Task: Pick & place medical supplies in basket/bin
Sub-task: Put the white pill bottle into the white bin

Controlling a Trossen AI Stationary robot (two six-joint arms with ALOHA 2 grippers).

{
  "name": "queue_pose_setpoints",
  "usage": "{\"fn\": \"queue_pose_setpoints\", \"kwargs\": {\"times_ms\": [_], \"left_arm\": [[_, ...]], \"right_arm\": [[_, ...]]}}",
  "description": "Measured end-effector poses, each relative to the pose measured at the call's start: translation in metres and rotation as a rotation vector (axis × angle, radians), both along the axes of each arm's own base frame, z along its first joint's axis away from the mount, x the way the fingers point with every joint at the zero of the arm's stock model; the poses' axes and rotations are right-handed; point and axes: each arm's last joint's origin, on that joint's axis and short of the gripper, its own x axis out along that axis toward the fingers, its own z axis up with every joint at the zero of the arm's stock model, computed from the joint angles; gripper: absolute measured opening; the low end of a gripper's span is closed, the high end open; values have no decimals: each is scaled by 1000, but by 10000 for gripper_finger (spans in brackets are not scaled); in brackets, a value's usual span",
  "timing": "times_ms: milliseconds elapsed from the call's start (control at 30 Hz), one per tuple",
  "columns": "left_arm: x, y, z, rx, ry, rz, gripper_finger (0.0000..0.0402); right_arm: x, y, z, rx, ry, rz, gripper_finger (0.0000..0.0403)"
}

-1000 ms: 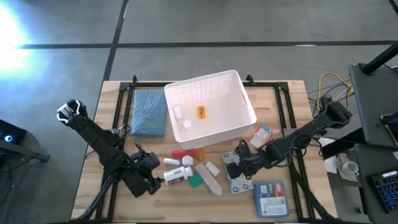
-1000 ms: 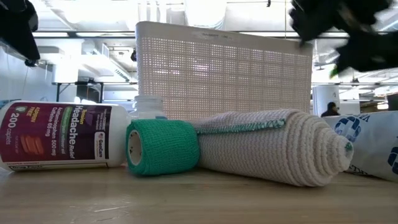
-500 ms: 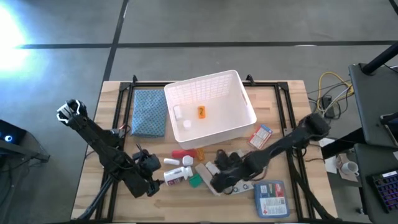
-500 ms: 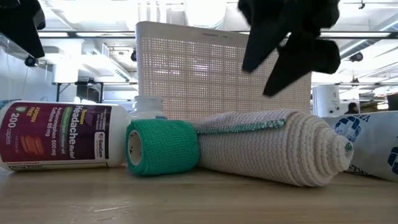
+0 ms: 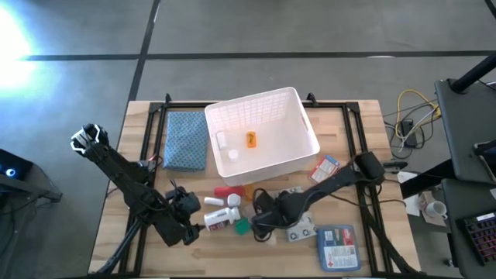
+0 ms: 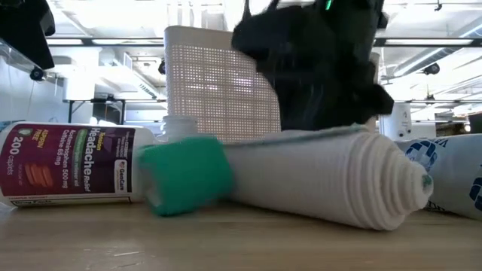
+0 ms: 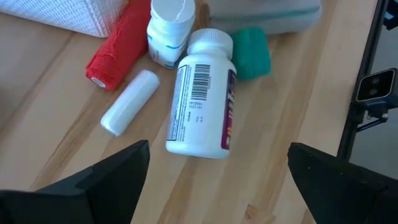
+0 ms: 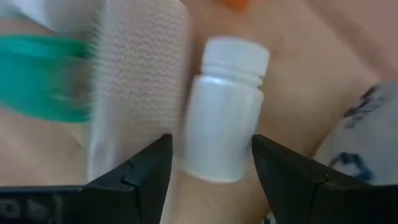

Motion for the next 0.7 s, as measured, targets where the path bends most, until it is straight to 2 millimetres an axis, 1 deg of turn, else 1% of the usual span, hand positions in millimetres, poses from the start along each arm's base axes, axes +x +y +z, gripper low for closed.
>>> {"fn": "queue_pose_setpoints", "kwargs": {"times_ms": [67,133,233,400,500,567,633,700], "left_arm": [[0,0,0,2,1,-1,359],[0,0,-1,3,2,-1,359],[-1,1,-3,8,7,-1,359],[-2,2,-7,20,18,-2,359],[-2,2,-8,22,21,-2,359],[-2,2,-8,22,20,-2,359],[-2,2,-8,24,19,-1,359],[-2,3,-8,35,9,6,359]], "right_arm": [[3,-3,-10,28,37,-1,200],[6,-4,-14,43,54,7,192],[8,-3,-14,45,53,29,181],[9,-5,-8,2,24,26,167],[10,-9,3,-14,0,32,159],[11,-10,16,-9,-39,57,159],[11,-10,32,-28,-94,125,159],[11,-10,54,-51,-185,186,159]]}}
